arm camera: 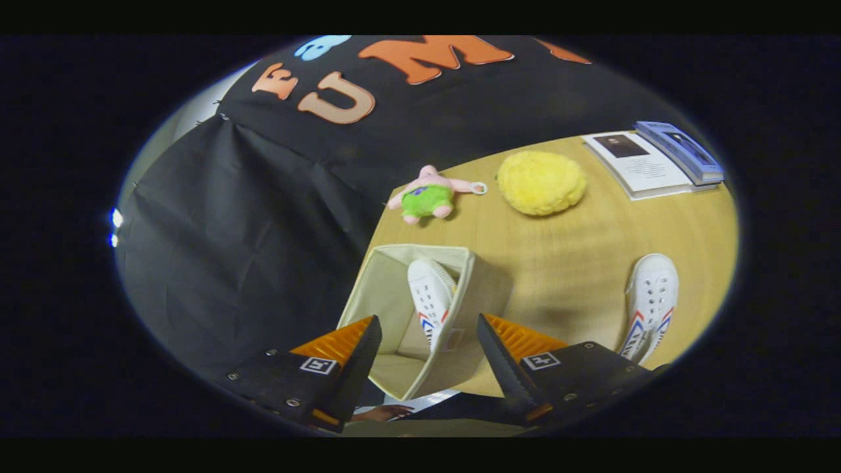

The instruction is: Open the storage box then place both shoes into the box .Put the left shoe in first, then the right shoe, with the right side of both shoes facing outward in a uniform manner.

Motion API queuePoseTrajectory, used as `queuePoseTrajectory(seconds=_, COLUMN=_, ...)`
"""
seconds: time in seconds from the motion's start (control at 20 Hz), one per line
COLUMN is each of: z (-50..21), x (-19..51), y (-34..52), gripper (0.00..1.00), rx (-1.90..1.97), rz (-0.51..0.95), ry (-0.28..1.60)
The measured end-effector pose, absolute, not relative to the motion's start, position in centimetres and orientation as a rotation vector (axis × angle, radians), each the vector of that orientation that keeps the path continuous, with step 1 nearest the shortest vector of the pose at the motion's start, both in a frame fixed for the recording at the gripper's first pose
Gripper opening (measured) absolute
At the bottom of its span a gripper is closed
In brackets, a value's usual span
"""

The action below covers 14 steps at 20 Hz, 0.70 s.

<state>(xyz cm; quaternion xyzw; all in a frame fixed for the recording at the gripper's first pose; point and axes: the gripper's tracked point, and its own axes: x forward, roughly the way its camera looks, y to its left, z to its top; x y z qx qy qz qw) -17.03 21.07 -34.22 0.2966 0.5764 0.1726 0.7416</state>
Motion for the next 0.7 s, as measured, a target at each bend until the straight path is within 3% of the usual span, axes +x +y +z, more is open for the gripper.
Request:
queuePoseTrajectory(seconds=0.45, z=-42.3, x=-21.5, y=7.4, gripper=0.96, rx=0.469, rz=0.063, ry=1.372)
queuePoseTrajectory(seconds=0.7, z=-46.0, x=-25.0, y=2.2, gripper=0.96, rx=0.354, rz=-0.014, ry=1.448)
